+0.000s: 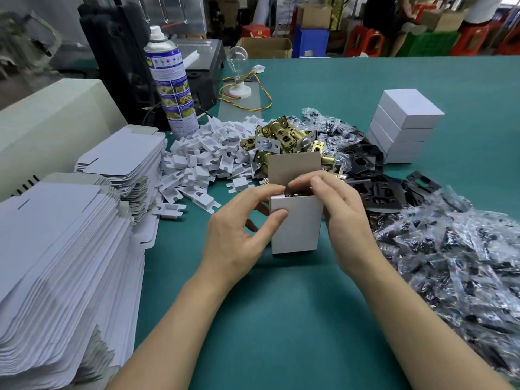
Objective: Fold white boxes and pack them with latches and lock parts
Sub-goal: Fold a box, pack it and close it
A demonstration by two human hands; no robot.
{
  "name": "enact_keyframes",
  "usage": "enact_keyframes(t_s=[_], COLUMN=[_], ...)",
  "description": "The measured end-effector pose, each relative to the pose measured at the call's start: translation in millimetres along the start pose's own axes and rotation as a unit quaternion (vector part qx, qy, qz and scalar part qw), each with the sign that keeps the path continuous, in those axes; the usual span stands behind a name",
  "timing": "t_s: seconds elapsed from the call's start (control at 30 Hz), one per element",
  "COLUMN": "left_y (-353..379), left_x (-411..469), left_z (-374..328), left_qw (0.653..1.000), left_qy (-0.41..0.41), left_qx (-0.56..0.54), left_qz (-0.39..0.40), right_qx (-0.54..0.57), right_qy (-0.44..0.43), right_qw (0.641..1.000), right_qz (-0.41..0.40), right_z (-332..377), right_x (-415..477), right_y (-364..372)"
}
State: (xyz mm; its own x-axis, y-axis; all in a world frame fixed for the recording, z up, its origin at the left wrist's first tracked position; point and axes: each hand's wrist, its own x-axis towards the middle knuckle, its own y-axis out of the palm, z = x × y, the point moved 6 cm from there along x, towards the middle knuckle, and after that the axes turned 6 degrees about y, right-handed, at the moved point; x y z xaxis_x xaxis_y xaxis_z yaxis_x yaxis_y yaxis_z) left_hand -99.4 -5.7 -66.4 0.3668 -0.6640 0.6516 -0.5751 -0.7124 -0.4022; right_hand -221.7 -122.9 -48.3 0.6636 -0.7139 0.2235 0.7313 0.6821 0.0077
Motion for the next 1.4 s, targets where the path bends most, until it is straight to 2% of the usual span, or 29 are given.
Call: enact_keyframes(t_s=[0.07,0.27,0.4,0.5,0.73,0.97,1.17,1.23,1.3,1.4], left_y=[0.3,2.7,6.2,5.0,4.5,2.2,1.0,1.0,-0.4,-2.7], left_x=[-0.2,1.6,0.9,1.9,0.6,2.6,3.1,3.4,2.9,1.7], left_z=[-0.5,-7.1,-15.2,-21.7,-20.1,-26.5,-25.5,-25.9,-26.2,-25.7], left_qw=[1.000,0.999,0.997,0.996,0.992,0.994,0.995,0.995,0.994,0.993], left_qy=[-0.006,-0.016,-0.022,-0.007,-0.014,0.055,0.048,0.045,0.039,0.023], left_qx=[0.002,-0.037,-0.055,-0.065,-0.111,-0.092,-0.081,-0.088,-0.097,-0.113], left_qz=[-0.004,-0.031,-0.055,-0.066,-0.056,-0.024,-0.020,-0.019,-0.019,-0.025], right_qx=[0.032,0.027,0.113,0.160,0.186,0.199,0.207,0.168,0.062,-0.036], right_qy=[0.007,0.019,0.010,0.035,0.066,0.064,0.069,0.044,0.017,0.007], right_qw=[0.999,0.999,0.993,0.986,0.980,0.978,0.975,0.983,0.997,0.996], right_qz=[-0.001,0.002,-0.040,-0.028,0.003,0.020,0.047,0.056,0.048,0.083], right_z=[-1.6,-1.2,-0.8,-2.0,-0.3,0.4,-5.0,-4.2,-1.4,2.5], right_x=[1.3,0.8,-3.0,-2.0,-4.8,-5.4,-8.1,-8.5,-7.4,-9.5], right_y=[-3.3,-6.1,-9.0,-7.7,-4.8,-1.6,1.7,-1.4,-8.6,-11.9])
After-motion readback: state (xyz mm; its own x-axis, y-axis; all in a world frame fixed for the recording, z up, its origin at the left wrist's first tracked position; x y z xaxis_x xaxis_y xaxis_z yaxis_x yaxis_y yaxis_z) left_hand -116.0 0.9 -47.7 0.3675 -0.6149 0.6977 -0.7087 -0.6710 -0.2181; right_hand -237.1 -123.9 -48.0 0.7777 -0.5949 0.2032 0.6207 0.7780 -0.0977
